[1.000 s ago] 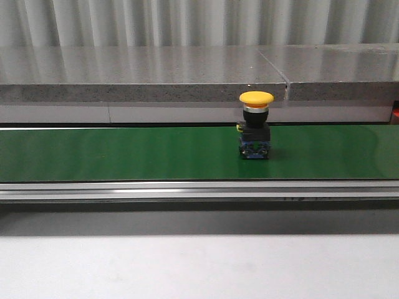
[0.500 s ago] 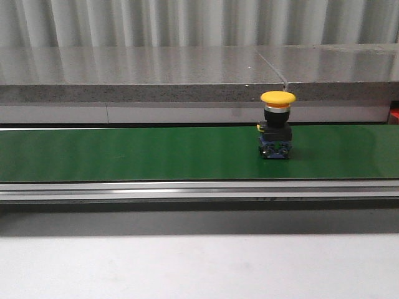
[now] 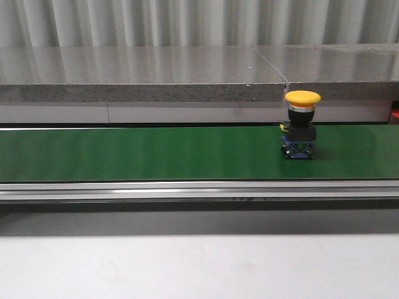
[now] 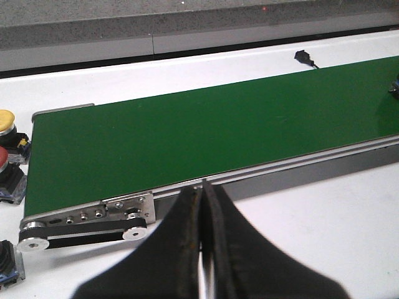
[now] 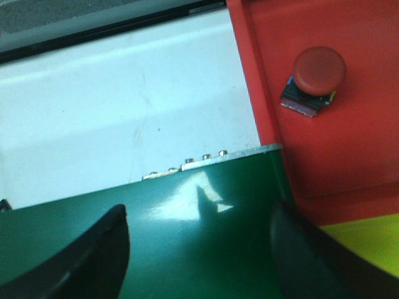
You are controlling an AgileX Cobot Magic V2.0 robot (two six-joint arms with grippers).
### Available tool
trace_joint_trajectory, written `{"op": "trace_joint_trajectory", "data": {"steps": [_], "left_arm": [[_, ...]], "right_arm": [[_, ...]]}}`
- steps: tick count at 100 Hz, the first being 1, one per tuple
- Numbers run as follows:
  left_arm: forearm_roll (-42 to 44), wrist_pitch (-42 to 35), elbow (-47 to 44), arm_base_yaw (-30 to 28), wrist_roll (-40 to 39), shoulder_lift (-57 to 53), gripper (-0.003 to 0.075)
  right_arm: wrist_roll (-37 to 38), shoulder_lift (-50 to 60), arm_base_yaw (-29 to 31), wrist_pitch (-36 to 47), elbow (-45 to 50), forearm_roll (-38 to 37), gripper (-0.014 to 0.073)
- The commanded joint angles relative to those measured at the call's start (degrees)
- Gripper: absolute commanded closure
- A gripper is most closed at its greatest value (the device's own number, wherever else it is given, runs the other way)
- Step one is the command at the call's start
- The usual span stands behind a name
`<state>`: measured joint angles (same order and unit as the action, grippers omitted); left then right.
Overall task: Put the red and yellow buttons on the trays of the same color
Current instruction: 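Grasp the yellow button arriving on the belt with the right gripper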
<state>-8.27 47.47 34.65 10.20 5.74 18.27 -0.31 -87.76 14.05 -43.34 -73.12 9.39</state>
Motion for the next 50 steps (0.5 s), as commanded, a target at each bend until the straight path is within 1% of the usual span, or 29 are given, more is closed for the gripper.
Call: {"op": "trace_joint_trajectory", "data": {"steps": [1,8,21,34,50], "left_arm": [[-0.93,-3.91,1.50,0.49,0.14,0.59,0.0741],[-0.93,-3.91,1.50,0.49,0.14,0.59,0.0741],[-0.93,-3.91,1.50,0.49,0.14,0.59,0.0741],[-0.93,-3.91,1.50,0.49,0.14,0.59,0.0741],[-0.93,-3.91,1.50,0.49,0.14,0.59,0.0741]], "right_arm": [[-0.64,5.95,-1.07,3.24,1.62,-0.22,0.0102],[-0.64,8.31,-2.01,3.17,3.65,-0.22,0.0089],[-0.64,12.06,-4.14,1.61,6.81,-0.22,0.0029],[-0.64,14.47,-7.23,-1.69,9.07,-0.22,0.0027],[-0.64,15.28,-11.32,-5.50,9.25,-0.22,0.0031]]}}
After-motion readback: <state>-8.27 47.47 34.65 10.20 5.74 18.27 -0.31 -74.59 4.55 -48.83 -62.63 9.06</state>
